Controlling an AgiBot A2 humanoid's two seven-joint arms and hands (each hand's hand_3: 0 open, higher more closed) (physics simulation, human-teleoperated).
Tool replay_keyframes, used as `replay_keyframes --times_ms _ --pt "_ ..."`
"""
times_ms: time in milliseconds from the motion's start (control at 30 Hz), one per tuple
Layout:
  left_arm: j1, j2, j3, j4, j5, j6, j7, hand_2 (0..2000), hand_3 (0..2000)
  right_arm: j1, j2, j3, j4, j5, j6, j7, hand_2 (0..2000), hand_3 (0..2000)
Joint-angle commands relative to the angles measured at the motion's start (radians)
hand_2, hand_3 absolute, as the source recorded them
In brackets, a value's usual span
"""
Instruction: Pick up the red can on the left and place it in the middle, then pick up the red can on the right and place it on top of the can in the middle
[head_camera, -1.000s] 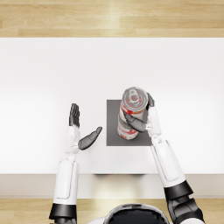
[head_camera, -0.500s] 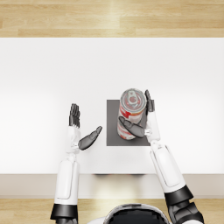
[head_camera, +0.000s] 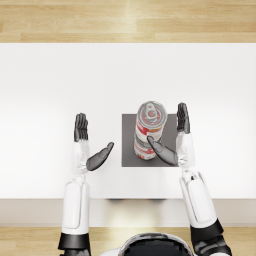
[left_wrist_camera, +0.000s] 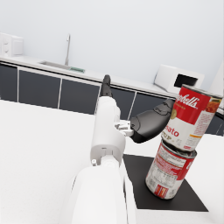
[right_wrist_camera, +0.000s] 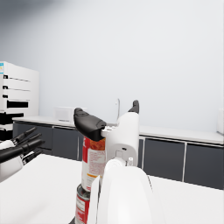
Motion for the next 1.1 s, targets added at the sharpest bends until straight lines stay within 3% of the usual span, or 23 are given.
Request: replay_keyframes --times_ms 33,167,233,300,367,433,533,1100 --pt "0.090 0.001 -0.052 -0.068 0.000 0.000 0.000 0 0 0.027 -0.016 -0.108 0.063 0.000 0.000 0.000 0 0" --pt "0.155 -0.012 -0.109 -0.113 0.000 0.000 0.000 0 0 0.054 -0.022 -0.232 0.057 0.000 0.004 -0.003 0 0" --pt "0.180 -0.015 -0.138 -0.112 0.000 0.000 0.000 0 0 0.058 -0.019 -0.282 0.054 0.000 0.047 0.005 0 0" --pt "0.189 -0.016 -0.151 -0.093 0.000 0.000 0.000 0 0 0.049 -0.018 -0.309 0.042 -0.001 0.124 0.053 0 0" --pt "0.190 -0.016 -0.163 -0.071 0.000 0.000 0.000 0 0 0.034 -0.018 -0.332 0.033 -0.001 0.181 0.161 0 0" --pt "0.182 -0.014 -0.176 -0.064 0.000 0.000 0.000 0 0 0.016 -0.019 -0.352 0.017 -0.001 0.210 0.233 0 0" --pt "0.172 -0.012 -0.196 -0.060 0.000 0.000 0.000 0 0 -0.007 -0.021 -0.368 -0.007 -0.001 0.230 0.281 0 0" --pt "0.159 -0.009 -0.197 -0.056 0.000 0.000 0.000 0 0 -0.029 -0.022 -0.369 -0.019 -0.001 0.241 0.308 0 0"
